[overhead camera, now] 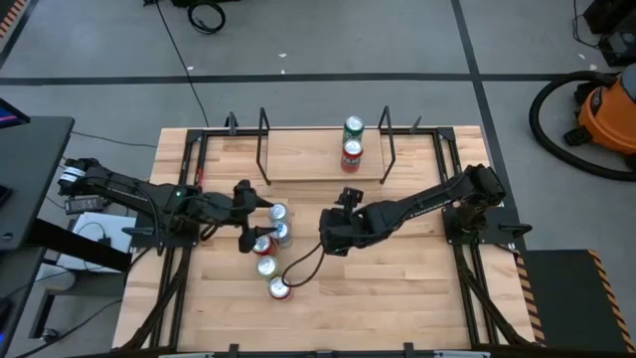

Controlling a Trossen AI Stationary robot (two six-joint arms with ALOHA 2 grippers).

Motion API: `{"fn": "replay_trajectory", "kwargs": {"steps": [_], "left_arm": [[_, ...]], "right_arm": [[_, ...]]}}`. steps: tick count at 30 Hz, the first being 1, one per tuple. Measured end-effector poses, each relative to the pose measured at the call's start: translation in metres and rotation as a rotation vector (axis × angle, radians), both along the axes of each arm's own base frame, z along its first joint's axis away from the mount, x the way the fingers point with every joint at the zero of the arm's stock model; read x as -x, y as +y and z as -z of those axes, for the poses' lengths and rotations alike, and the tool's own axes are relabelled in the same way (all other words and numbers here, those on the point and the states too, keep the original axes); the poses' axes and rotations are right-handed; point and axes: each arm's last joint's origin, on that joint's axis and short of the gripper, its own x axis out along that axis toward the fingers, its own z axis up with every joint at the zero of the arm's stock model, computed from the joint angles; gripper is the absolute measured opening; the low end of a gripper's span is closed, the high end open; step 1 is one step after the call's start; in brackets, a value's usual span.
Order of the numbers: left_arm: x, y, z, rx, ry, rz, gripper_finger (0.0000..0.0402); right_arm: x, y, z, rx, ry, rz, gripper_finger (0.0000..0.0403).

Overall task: Place canned beverage on shelf
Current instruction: Put the blue soda can on the shelf

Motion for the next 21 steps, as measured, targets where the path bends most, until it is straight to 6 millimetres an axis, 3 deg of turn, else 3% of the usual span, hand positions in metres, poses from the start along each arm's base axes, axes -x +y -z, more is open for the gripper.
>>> {"fn": "replay_trajectory", "kwargs": {"steps": [7, 12, 21], "left_arm": [[-0.022, -0.005, -0.016, -0.042, 0.114, 0.007, 0.0354], [-0.041, -0.008, -0.024, -0.104, 0.253, 0.024, 0.0354], [-0.075, -0.016, -0.021, -0.137, 0.505, 0.122, 0.0354]], "right_arm": [[0.020, -0.001, 0.013, -0.015, -0.073, -0.022, 0.0362], [0.044, 0.000, 0.015, -0.068, -0.236, -0.032, 0.0362], [0.081, -0.001, 0.035, -0.148, -0.614, -0.106, 0.0362]]}}
